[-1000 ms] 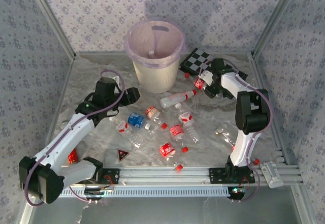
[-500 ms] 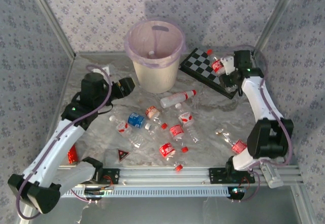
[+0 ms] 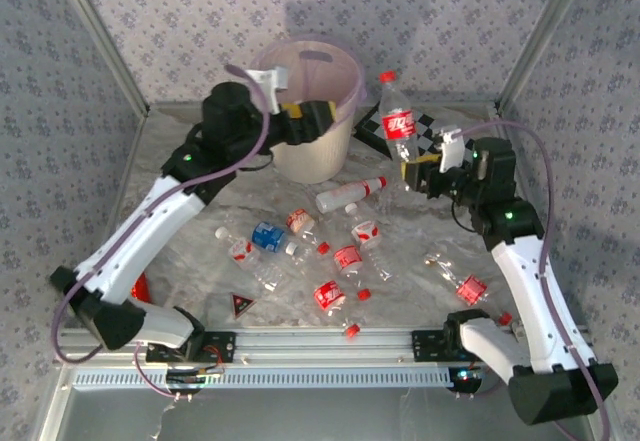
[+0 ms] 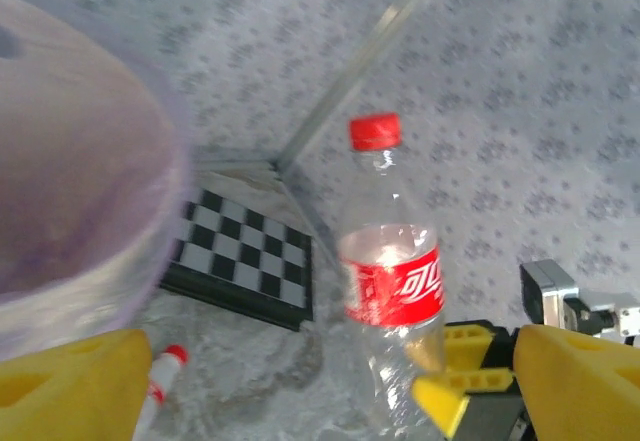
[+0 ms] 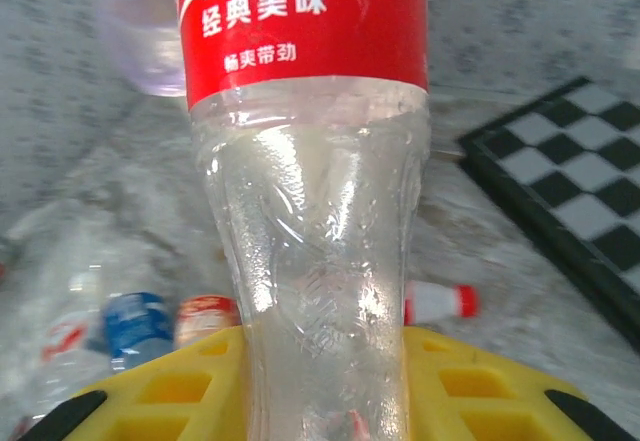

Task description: Put the plastic bottles in the bin

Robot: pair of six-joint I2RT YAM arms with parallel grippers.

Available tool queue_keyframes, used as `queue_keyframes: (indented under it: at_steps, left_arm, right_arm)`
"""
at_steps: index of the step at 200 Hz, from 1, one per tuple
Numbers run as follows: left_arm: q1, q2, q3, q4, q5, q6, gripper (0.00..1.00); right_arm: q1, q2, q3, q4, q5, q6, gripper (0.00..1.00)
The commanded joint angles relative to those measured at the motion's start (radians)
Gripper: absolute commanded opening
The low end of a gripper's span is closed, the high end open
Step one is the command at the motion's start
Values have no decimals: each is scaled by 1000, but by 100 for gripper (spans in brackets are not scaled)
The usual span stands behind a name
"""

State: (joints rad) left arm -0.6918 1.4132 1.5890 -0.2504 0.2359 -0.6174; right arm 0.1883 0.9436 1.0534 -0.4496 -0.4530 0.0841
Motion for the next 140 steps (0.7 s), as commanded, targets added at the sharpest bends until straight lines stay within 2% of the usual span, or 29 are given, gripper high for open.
queue_keyframes:
  at_steps: [1,22,49,77,119,132,140]
  left_arm:
    - [-62,59,64,52,74,10,100]
    - [-102,108,88,61,51,4,100]
    - [-108,157,114,63,46,-17,99]
    - [-108,167,113,84,36,-28,76]
    - [-109,179,135,73,20,-17,57]
    - [-108,185,148,64,14,-6,52]
    - [-106,188,157,61,12,3,49]
  right_arm:
    - [82,-44,-27,98,-41,95,36]
    - [152,-61,-23,79,10,71,37]
    - [190,-57,-24,87,1,68,37]
    - [209,-49,-20,72,26,56,37]
    - [221,-35,-30,71,20,51,37]
    - [221,-37,-29,66,22,47,45]
    - [222,-39,-27,62,17,40,58]
